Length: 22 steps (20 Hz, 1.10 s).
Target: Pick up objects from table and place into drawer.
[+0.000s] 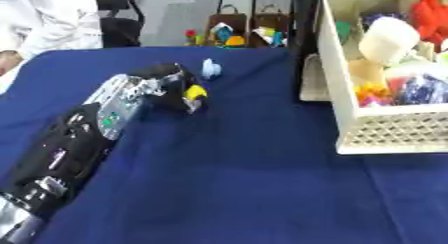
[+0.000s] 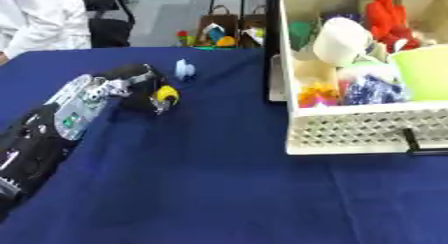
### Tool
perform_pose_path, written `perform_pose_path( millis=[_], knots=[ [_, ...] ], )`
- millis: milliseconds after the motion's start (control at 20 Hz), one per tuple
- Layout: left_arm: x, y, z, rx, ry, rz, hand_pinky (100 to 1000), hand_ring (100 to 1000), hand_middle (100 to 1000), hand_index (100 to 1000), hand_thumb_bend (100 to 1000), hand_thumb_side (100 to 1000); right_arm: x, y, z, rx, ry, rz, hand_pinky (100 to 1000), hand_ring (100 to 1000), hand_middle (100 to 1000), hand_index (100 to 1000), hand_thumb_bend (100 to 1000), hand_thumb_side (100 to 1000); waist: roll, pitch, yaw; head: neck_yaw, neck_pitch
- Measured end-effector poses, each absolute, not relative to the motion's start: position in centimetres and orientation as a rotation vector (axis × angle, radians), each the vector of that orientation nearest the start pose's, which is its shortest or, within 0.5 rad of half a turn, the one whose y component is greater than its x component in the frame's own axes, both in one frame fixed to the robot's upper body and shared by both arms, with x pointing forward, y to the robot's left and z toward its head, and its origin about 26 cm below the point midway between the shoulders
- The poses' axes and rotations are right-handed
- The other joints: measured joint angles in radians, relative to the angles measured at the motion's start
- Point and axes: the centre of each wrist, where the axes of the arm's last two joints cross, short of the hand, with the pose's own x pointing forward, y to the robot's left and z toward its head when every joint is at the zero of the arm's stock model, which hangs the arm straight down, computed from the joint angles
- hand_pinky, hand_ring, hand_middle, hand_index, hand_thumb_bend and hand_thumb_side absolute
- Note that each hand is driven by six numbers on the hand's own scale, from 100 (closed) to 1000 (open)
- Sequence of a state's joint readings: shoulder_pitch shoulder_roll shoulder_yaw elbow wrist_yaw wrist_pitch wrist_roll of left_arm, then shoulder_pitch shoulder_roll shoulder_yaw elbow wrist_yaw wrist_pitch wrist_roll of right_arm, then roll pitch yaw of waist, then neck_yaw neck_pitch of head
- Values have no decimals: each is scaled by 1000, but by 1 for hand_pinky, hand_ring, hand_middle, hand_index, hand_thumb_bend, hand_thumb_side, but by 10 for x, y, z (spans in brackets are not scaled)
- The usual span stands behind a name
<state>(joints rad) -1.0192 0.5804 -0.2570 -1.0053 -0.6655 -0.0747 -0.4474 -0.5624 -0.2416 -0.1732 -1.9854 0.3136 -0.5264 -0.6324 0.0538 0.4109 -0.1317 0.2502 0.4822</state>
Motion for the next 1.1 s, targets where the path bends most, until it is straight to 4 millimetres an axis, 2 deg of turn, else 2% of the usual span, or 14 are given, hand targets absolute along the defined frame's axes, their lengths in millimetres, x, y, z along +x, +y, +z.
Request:
perform_pose_path(
  millis=[200,1100],
  knots=[
    [472,289,256,857,-1426,-1433,322,488,542,660,111,534,315,-263,277,545,2991,454,711,751,651,780,100,1000,0,-8,2,0,1],
    [470,285,255,868,-1422,-1430,273,455,511,626,100,437,315,-263,277,540,2990,465,710,750,653,778,100,1000,1,-29,4,-4,9]
  ],
)
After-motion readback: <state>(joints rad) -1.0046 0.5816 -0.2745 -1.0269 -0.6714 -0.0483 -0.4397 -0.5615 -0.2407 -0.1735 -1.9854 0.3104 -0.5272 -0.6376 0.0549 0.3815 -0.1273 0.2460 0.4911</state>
